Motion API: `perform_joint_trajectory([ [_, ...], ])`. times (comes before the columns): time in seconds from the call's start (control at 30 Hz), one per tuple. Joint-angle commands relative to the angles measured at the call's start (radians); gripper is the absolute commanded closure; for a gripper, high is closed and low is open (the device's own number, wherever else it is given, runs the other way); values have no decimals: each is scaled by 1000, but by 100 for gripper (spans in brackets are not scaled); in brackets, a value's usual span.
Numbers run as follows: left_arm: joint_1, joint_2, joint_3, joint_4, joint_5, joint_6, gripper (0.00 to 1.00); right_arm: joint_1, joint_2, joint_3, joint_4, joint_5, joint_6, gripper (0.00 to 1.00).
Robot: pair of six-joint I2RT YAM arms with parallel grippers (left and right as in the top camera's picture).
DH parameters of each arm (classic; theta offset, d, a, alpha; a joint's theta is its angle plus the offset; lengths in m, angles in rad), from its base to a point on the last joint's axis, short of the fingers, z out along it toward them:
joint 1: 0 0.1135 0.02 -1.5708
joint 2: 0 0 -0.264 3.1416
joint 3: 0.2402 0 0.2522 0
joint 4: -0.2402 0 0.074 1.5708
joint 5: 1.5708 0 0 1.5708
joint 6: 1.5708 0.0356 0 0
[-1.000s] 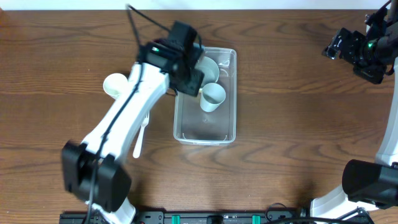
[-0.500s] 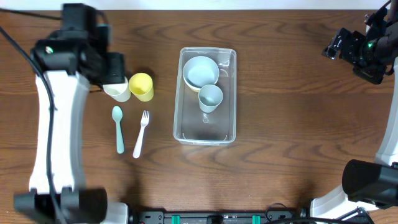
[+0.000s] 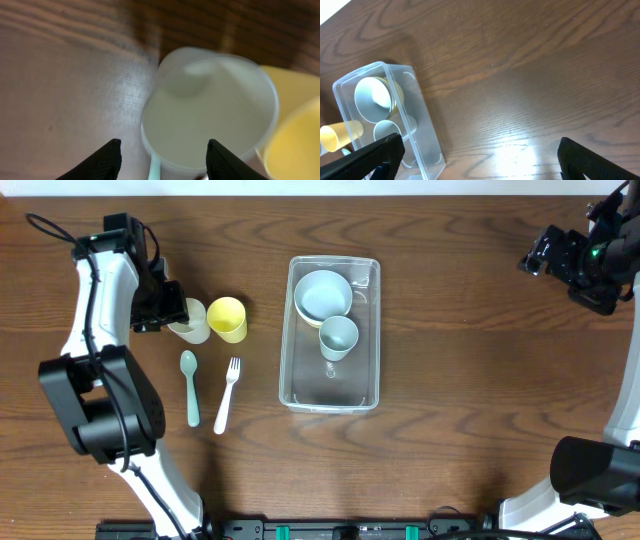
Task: Pack container
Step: 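Return the left gripper and grasp the white cup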
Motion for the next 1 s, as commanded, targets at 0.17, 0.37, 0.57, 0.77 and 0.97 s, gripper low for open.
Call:
perform_joint_trajectory([
  [0.17,6,40,-3,52,10,-1,50,-6,3,-5,-2,-7,14,1],
  [0.37,12,40,-4,45,10,-1,73,-6,3,-5,-2,-7,14,1],
  [0.57,29,40,-18,23,6,-1,69,-6,3,-5,-2,-8,14,1],
  [0.77,59,40,-47,24,6,-1,81,-6,3,-5,-2,-8,14,1],
  [0.97,67,26,-35,8,7,-1,94,-6,3,-5,-2,-7,14,1],
])
